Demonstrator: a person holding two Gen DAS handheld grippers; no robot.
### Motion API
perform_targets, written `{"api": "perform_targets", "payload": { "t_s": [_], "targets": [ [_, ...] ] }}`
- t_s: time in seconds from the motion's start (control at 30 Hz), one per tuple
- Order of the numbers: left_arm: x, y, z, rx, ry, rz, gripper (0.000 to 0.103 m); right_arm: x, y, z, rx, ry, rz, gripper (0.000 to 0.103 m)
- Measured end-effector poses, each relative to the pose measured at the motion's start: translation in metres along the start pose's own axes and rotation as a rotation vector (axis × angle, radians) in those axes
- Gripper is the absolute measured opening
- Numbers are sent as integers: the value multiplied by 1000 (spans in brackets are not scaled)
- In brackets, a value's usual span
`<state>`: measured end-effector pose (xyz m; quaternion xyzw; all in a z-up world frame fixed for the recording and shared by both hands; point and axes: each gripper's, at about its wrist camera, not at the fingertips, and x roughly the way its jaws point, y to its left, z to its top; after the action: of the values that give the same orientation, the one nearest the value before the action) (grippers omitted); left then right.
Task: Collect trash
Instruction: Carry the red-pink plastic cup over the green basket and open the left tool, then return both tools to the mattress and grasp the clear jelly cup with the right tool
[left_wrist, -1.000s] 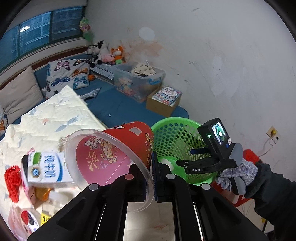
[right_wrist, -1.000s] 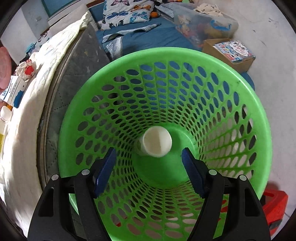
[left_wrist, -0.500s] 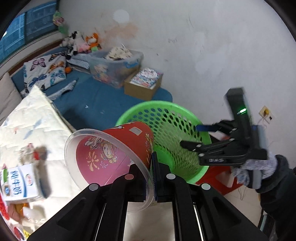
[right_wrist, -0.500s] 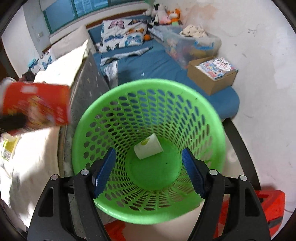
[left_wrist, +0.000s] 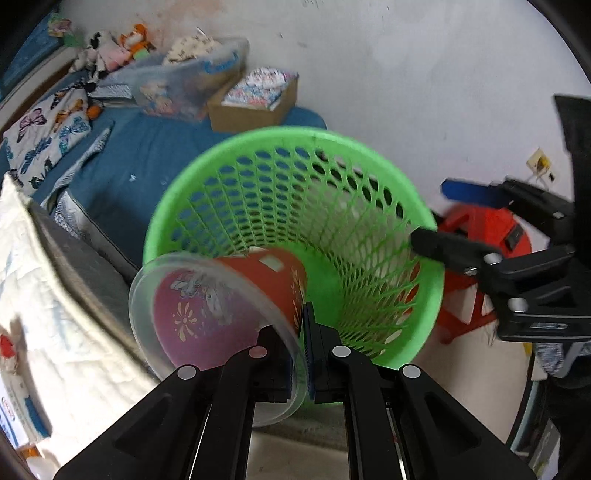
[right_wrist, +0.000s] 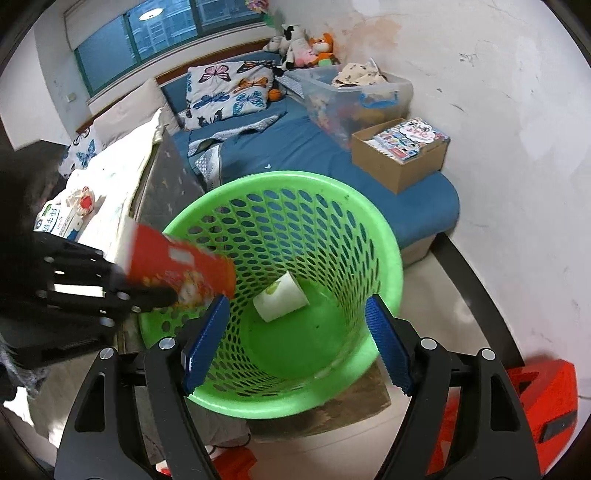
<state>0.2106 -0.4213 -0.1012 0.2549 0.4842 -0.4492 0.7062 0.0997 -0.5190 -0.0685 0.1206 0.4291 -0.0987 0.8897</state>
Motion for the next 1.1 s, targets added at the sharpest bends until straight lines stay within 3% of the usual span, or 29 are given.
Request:
{"api": "perform_targets", "payload": {
  "t_s": [0.2, 0.5, 0.7, 1.1],
  "targets": [
    [19, -4, 2, 9, 41, 4, 13, 0, -10, -7, 22, 9, -2, 76],
    [31, -1, -4, 4, 60, 25, 13, 0, -14, -12, 40, 11, 7, 76],
    [13, -3, -6, -10, 13, 18, 13, -6, -7, -14, 29, 13, 13, 76],
    [-84, 7, -43, -104, -183, 61, 13, -34, 41, -19, -37, -18, 60, 76]
  ]
}}
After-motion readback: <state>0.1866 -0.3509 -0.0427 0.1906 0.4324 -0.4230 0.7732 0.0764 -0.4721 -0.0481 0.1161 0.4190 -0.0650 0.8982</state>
